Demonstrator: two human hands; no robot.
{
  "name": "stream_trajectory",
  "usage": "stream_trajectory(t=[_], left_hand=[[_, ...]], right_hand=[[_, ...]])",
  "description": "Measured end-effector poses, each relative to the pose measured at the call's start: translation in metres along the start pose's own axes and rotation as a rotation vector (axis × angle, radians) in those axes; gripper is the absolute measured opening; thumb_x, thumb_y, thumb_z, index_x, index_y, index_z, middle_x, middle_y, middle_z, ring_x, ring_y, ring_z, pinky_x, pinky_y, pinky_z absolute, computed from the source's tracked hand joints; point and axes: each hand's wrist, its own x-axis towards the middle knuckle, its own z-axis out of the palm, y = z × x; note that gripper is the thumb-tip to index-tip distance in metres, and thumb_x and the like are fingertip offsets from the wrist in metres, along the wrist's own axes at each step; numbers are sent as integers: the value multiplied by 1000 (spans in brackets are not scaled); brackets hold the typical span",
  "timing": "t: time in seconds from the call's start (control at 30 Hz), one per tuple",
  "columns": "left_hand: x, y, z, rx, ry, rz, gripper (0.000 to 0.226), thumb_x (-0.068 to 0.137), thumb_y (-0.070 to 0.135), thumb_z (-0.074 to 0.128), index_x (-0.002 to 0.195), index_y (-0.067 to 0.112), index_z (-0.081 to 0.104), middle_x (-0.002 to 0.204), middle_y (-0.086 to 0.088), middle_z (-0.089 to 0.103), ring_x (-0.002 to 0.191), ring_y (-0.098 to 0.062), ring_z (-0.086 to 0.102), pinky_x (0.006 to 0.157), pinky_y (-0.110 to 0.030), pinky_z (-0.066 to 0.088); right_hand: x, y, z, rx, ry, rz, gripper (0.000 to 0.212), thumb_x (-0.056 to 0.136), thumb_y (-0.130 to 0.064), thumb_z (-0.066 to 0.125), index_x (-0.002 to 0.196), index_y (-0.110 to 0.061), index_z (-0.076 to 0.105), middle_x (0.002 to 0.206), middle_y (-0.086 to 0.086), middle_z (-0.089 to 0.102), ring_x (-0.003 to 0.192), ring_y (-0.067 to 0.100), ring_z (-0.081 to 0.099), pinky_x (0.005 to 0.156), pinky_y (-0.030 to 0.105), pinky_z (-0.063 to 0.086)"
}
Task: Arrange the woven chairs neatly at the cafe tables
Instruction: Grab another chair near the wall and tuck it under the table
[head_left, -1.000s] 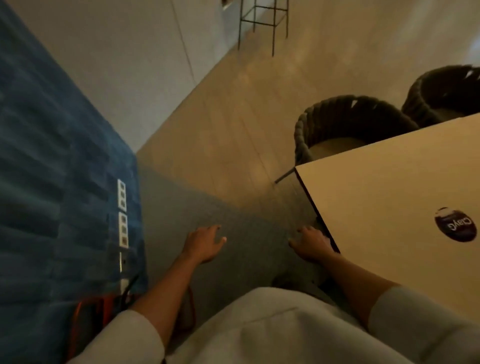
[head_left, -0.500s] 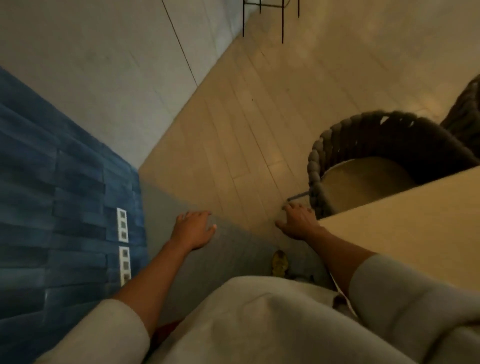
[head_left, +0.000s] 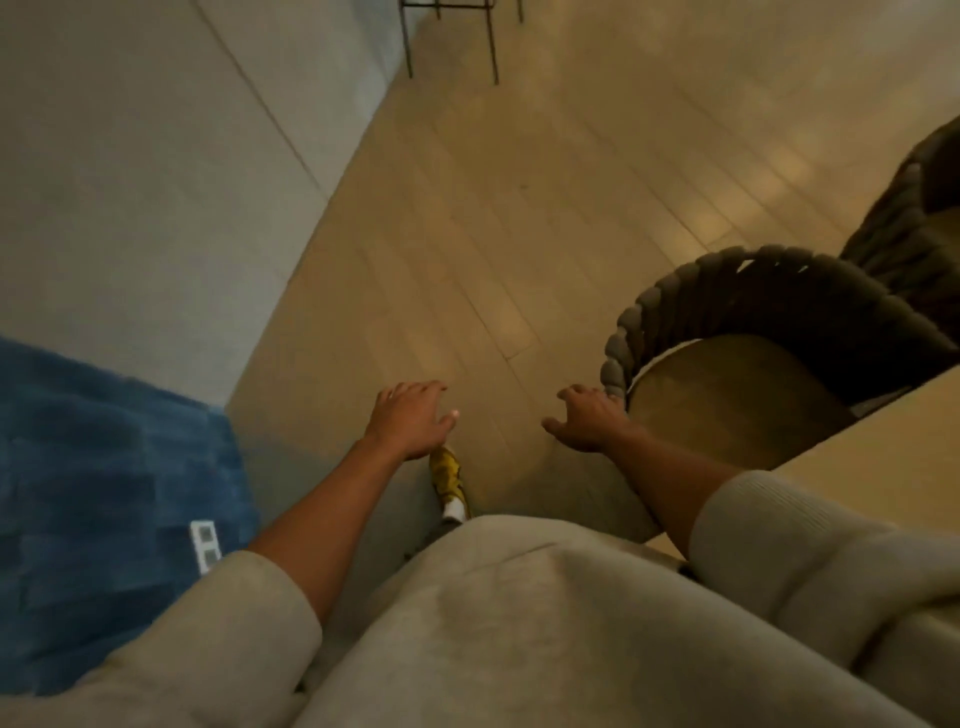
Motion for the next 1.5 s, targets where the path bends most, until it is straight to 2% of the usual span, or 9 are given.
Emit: stream_trajectory(t=[0.2,0.37,0.6,0.73,0.8,0.9,1.03,1.3,1.5], left_hand=[[146,-1,-65,100,-7,272,61,97,58,47,148,24,45,143,-9,58,132,-31,52,108,-44,38],[252,20,-142,214,53,547,61,97,57,50,148,24,46,138,-8,62,128,-30,56,104,-42,41],[337,101,-189,344,-13,867,62,98,60,46,149,25,44,142,-6,59,131,-29,52,108,-45,40],[376,164,-195,439,-47,1018,63,99,59,44,152,25,40,149,-5,53,138,-28,46,115,-48,34],[396,200,-198,521,-60,1067,63,100,58,44,152,24,39,151,-5,51,141,-27,43,119,-50,29],[420,256,-206,583,-75,1164,62,101,57,42,153,24,37,152,-5,50,143,-27,41,121,-50,25],[453,331,-225,732,-135,1276,61,101,56,42,153,23,38,152,-4,49,143,-27,40,120,-48,24],[464,494,-213,926,-186,1517,59,101,53,41,151,22,39,152,-3,49,143,-27,40,119,-50,30],[428,594,-197,1075,-301,1703,49,102,50,40,142,21,47,140,-4,56,134,-28,48,112,-48,36]], right_hand=[[55,46,-29,164,55,311,59,94,-60,49,128,-13,60,131,15,59,112,34,58,93,42,51],[75,53,-57,398,211,575,51,96,-54,53,117,-9,64,117,16,66,103,33,62,73,30,38],[101,48,-61,655,256,815,63,95,-56,55,136,-9,55,135,16,58,121,33,57,92,35,46],[135,84,-69,827,282,921,71,94,-59,56,138,-5,52,136,19,56,121,35,56,88,34,45],[158,103,-81,959,318,993,78,93,-63,55,144,-5,45,141,19,52,126,37,53,99,43,49],[195,129,-101,1129,375,1056,91,91,-71,49,153,-6,33,152,20,43,136,41,46,108,54,44],[224,170,-140,1303,430,1097,99,90,-75,45,157,-5,24,158,21,36,143,42,38,114,53,38],[158,273,-163,1461,548,1353,99,88,-78,42,157,-8,28,160,18,32,146,39,34,117,54,31],[102,277,-125,1673,660,1623,100,82,-83,43,154,-14,36,153,15,44,138,40,44,113,54,37]])
